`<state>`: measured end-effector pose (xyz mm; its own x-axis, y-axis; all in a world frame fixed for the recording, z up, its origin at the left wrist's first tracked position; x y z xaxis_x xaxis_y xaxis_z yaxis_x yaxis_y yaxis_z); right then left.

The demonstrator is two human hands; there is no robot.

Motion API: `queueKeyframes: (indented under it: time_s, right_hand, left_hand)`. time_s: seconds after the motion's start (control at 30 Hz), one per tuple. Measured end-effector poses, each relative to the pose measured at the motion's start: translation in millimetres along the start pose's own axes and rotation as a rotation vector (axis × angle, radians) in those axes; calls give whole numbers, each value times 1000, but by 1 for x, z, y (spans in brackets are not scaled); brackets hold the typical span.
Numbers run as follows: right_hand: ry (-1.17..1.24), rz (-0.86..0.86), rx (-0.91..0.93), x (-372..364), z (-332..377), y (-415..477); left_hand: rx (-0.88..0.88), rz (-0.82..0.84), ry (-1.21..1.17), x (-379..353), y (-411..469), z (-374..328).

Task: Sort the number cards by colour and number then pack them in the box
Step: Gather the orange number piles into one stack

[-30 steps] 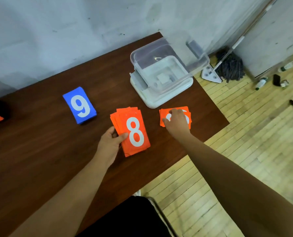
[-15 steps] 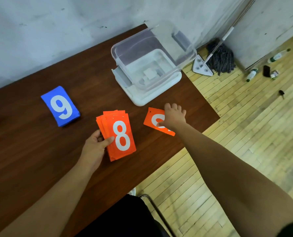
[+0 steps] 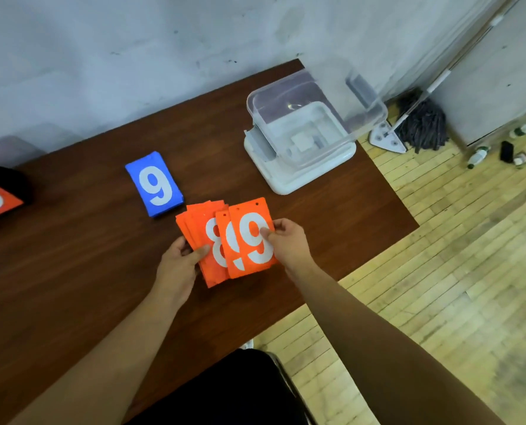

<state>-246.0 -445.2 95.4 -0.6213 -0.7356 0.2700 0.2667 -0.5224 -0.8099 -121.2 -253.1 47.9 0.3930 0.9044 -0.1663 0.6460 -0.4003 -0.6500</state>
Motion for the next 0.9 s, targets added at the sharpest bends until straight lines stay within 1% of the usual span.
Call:
queueKeyframes:
  time_s: [0.1, 0.17, 0.3, 0.37, 0.4, 0.47, 0.53, 0.6, 0.67, 0.7, 0.73, 0.83, 0.9]
  right_hand:
    - [-140, -75, 95, -21, 6, -14]
    - [-205, -74, 134, -38, 9, -24]
    - [-231, 131, 126, -83, 9, -37]
    - [-235, 177, 133, -96, 11, -43]
    - [-262, 189, 152, -100, 14, -46]
    - [-399, 241, 234, -112, 21, -52]
    - [-563, 362, 306, -131, 27, -61]
    - [-691, 466, 337, -158, 30, -70]
    - [-800, 492, 368, -182, 32, -77]
    - [-806, 488, 382, -191, 34, -80]
    - [-755, 477, 376, -196, 36, -80]
    - [-473, 411, 299, -196, 40, -80]
    - [-466, 348, 381, -202, 38, -82]
  left_hand:
    - [7, 61, -111, 6, -8, -9]
    - [-2, 93, -135, 11, -15, -15]
    - [-13, 112, -146, 23, -30, -19]
    - [-31, 115, -119, 37, -35, -22]
    - [-62, 95, -77, 48, -36, -25]
    - [-150, 15, 141, 81, -37, -38]
    - [-174, -32, 363, 110, -40, -52]
    - [-158, 48, 510, 127, -43, -62]
    - [-160, 148, 572, 137, -46, -67]
    - [-172, 161, 541, 145, -46, -68]
    - [-180, 141, 463, 153, -47, -70]
    - [-223, -38, 176, 187, -48, -67]
    - [-251, -129, 104, 205, -49, -61]
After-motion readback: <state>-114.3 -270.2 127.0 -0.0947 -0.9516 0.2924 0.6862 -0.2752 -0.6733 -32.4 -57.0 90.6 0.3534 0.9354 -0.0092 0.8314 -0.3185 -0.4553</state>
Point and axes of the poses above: each hand's wrist, its own y-axis towards the middle knuckle, its own x-axis out of the back of the hand, z = x × y, the point moved 5 cm from there along y, towards the middle knuckle, and after that the axes turned 7 degrees about -x, right-handed, at the moved point
